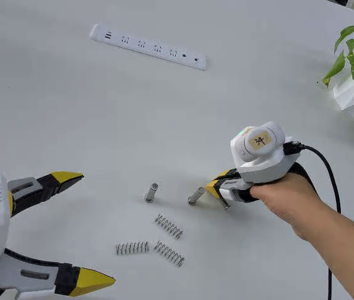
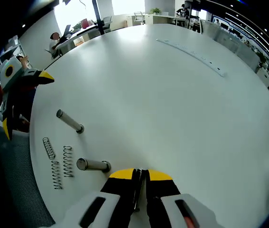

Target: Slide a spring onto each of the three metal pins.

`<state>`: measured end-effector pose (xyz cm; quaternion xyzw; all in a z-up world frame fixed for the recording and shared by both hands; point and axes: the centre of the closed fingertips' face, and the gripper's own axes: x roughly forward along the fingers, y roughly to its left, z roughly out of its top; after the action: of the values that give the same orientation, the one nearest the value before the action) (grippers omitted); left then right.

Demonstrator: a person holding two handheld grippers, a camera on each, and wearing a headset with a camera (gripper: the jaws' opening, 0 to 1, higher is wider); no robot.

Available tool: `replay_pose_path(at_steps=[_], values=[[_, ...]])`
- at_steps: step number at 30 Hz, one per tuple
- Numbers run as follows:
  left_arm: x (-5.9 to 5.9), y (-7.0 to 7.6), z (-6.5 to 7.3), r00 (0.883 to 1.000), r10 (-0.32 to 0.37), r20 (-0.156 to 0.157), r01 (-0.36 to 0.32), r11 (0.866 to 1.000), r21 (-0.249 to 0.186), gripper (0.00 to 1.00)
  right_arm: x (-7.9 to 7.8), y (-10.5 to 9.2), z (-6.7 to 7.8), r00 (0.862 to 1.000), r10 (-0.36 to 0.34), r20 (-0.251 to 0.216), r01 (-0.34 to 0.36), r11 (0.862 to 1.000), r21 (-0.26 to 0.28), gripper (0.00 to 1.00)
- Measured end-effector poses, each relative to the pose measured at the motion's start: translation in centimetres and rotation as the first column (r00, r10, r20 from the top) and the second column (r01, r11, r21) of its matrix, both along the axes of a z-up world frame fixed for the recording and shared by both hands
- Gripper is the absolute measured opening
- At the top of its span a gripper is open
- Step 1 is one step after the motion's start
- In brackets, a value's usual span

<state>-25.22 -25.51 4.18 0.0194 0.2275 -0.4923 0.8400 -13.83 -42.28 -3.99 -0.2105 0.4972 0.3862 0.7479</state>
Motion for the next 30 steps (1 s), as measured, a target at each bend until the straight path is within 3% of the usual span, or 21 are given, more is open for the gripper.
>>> replay_pose_path(at_steps=[15, 30], values=[[-0.03, -0.29, 0.00, 1.000, -0.015, 0.003, 0.015, 1.000, 0.009, 0.98, -0.35, -0.35, 0.82, 1.000, -0.014, 0.006, 0.014, 1.000, 0.021, 0.04], [-0.10, -0.19, 0.01, 1.000, -0.007, 0.003, 0.007, 1.000, 0.004, 0.98, -0.65, -0.31, 0.56, 1.000, 0.003, 0.004, -0.003, 1.000, 0.018, 0.04]])
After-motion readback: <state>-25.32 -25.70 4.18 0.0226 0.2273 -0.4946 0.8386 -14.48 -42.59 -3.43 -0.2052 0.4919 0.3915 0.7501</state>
